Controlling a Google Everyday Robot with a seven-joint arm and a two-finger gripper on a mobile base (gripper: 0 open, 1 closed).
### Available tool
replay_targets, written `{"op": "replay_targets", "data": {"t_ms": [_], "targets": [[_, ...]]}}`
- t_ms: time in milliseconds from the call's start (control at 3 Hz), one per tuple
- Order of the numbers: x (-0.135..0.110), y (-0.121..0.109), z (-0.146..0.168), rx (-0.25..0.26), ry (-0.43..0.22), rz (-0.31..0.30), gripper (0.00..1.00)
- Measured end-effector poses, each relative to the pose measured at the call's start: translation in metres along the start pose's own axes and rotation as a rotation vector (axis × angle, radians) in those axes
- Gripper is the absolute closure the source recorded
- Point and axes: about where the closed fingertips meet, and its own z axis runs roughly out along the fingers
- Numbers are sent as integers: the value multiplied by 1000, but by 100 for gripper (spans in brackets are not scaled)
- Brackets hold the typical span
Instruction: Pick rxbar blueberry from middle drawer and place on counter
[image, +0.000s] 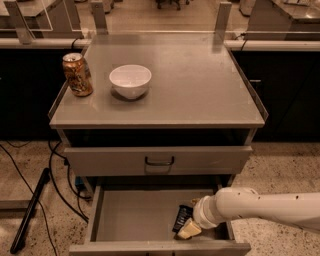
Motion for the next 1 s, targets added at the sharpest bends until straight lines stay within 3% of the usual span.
{"op": "replay_targets", "data": {"t_ms": [1000], "targets": [[-7,2,37,0,-54,-19,25]]}}
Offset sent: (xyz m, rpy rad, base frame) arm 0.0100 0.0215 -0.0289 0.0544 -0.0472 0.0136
